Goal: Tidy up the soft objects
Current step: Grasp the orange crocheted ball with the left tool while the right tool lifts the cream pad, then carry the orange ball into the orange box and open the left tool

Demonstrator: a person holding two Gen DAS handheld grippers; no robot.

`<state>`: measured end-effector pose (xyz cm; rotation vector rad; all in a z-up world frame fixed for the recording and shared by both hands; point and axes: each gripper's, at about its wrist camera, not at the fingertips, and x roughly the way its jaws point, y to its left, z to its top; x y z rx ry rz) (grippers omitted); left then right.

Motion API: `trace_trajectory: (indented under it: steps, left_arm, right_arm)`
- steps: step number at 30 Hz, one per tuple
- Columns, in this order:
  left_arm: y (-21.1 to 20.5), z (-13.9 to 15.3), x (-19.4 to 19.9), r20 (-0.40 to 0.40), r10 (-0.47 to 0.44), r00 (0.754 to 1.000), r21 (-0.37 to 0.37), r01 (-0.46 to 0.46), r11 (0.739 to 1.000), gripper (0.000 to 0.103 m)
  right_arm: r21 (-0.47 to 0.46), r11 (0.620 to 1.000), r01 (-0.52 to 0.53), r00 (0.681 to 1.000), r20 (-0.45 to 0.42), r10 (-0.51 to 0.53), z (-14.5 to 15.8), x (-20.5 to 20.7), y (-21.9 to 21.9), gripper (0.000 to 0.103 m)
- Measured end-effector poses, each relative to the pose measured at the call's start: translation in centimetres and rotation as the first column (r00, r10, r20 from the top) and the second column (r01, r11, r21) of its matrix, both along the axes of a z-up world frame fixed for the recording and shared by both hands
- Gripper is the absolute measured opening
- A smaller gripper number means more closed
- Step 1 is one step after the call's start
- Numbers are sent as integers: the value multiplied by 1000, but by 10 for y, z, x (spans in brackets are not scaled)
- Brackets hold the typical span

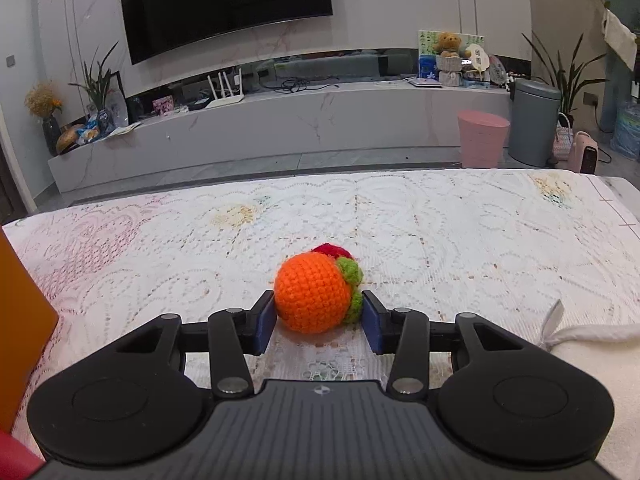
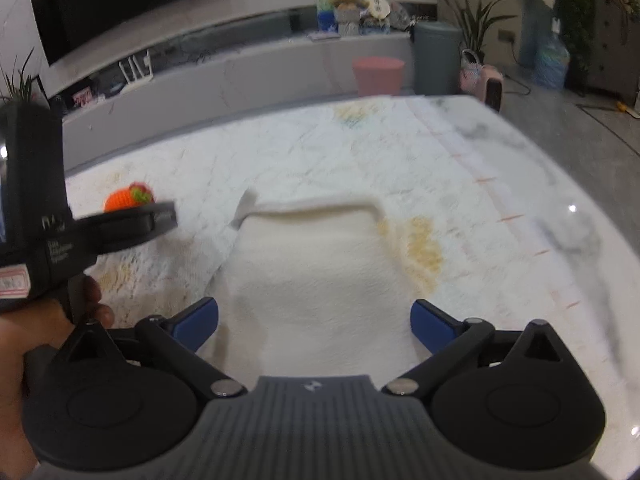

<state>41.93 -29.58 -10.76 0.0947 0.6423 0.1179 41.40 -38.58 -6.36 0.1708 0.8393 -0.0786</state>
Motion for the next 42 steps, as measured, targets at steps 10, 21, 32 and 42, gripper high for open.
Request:
trace_trajectory:
  steps: [10,21,32,42]
  left_arm:
    - [18,27,-33,92,39,995,-49,-34,998,50]
    - [23,108,-97,181,-90,979,-137,115,984,50]
    - [162,196,-169,221,-126,967,-111,154,982,50]
    - [304,163,-153,78,18,997,-121,-8,993,50]
  right_arm:
    - [-196,978,-63,997,34,71,-2,-7,16,19]
    - [-24,1000,-13,986,168,17,26,-37,-26,8]
    - [-29,979,-202,875,443,194,179,-85,62,8]
    - [-66,843,-533,766,385,515,205,-110,271,8]
